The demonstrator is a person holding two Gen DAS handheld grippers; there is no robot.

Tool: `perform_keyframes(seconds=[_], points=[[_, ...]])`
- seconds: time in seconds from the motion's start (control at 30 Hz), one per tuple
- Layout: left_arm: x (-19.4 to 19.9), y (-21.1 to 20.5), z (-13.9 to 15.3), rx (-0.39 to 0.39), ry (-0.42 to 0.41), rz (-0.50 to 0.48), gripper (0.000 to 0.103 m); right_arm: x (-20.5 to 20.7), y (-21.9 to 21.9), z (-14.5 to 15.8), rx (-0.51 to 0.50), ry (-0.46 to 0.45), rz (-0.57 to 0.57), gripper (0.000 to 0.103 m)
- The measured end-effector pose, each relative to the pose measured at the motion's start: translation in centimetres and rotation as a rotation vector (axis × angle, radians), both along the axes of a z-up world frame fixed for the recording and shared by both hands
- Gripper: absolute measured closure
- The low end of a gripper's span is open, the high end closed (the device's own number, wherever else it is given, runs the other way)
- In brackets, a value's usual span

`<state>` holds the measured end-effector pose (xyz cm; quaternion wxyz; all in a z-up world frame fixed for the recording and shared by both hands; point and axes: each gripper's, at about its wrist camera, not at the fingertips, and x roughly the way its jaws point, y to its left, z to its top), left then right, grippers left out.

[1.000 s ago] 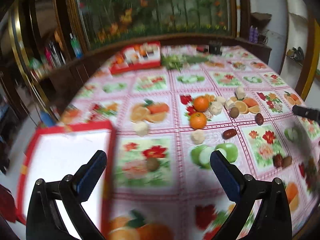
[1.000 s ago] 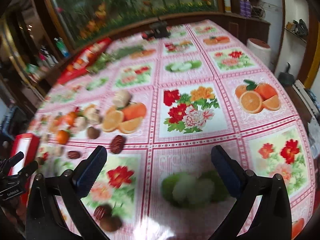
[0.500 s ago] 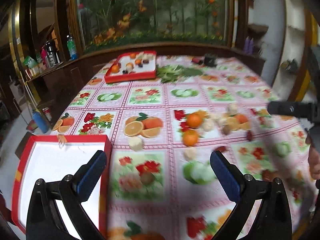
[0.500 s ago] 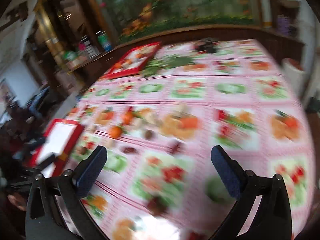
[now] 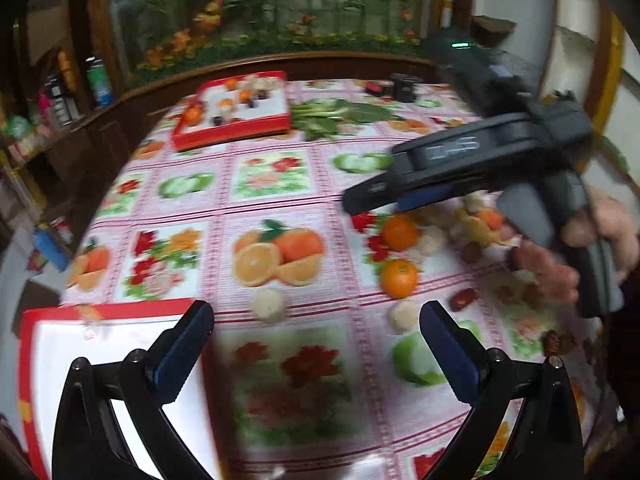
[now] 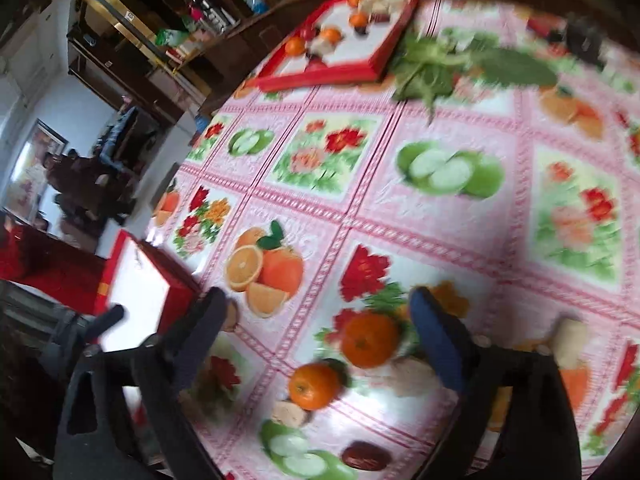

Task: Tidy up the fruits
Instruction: 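Move both grippers toward the mandarin oranges on the cloth, then close the left gripper on one mandarin while the right gripper grasps another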

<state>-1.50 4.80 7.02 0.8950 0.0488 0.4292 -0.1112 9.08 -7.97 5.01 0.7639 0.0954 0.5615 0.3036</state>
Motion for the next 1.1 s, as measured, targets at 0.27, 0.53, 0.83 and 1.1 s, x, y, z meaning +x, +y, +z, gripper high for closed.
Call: perform_keyframes(seconds=[0.27,0.53,0.83,1.1], points=[[2.5,-4.3,-2.3,0.018,0.055,-0.103,0.021,-0.6,-0.7,-2.3,-0.079,0.061,0.031,0.030],[4.3,-4.9,-4.5,-0.049,0.139,-0.042,0.043,-1.1,-1.3,-2.0,-0.193,0.031,0.031,0.054],[5.5,-5.1,-5.2,-0.113,0.139,-0.024,0.068,-1.5,-0.5,-2.3,-0.232,-0.017,0.035,0.067],[4.0,-4.6,-4.8,-0.161,0.119,0.031,0.072,-3.1,-4.8,-1.4,-0.027,-0.042,-0.102,0.067]])
